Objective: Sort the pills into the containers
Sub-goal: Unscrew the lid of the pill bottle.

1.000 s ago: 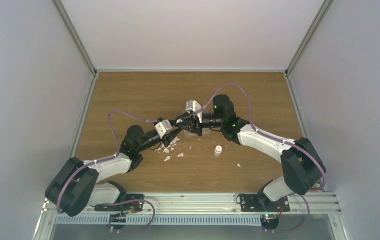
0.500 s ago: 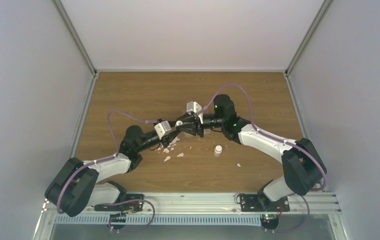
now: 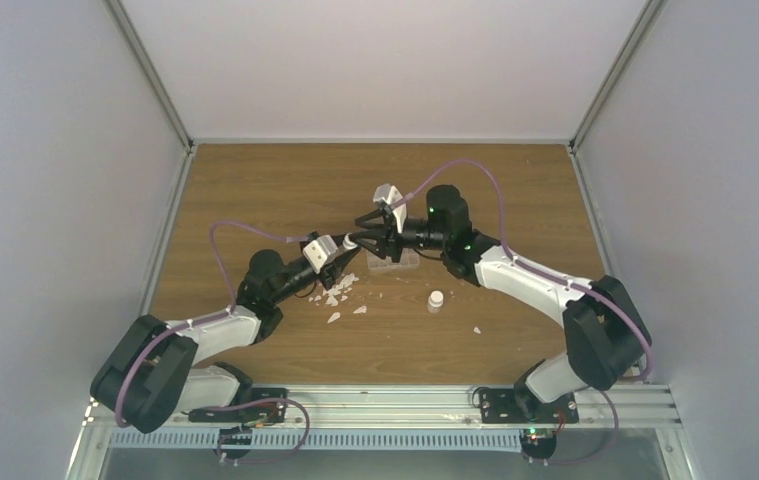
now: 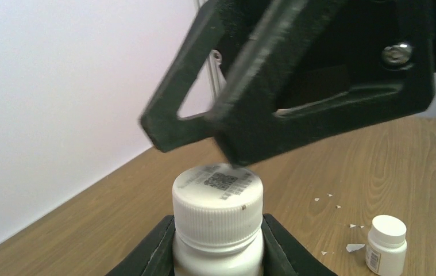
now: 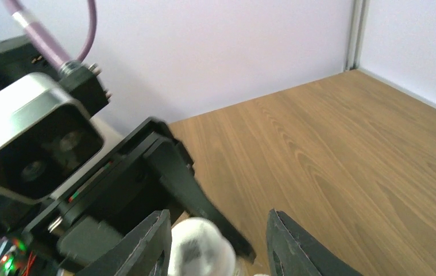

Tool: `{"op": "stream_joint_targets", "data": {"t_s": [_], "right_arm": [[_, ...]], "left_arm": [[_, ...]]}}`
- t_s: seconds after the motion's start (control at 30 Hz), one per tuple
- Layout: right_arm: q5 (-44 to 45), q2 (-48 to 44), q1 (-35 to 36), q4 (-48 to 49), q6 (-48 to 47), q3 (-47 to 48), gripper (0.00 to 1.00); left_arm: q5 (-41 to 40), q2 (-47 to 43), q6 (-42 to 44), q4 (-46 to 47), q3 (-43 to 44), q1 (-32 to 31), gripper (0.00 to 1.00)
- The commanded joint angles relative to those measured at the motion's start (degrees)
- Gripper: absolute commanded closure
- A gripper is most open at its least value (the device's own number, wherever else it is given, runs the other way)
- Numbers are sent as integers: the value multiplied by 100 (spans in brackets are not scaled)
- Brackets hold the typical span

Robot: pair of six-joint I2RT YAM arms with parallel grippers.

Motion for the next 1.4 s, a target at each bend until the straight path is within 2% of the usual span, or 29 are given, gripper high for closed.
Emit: {"op": "stream_joint_targets", "data": {"t_s": [0.0, 0.47, 0.73, 1.03, 1.37], "right_arm": [[375, 335, 83, 179, 382, 373, 1], [813, 533, 339, 45, 679, 625, 0], [1131, 736, 409, -172, 683, 787, 3], [1309, 1063, 471, -348, 650, 1023, 3], [1437, 1032, 546, -469, 617, 1043, 4]], "left_arm": [[-150, 67, 104, 241, -7, 35, 36], [-474, 155, 101, 260, 0, 35, 36], [-1089, 212, -33, 202, 66, 35, 35], [-1178, 282, -106, 215, 98, 35, 35], [-1439, 318, -141, 165, 125, 34, 35]]}}
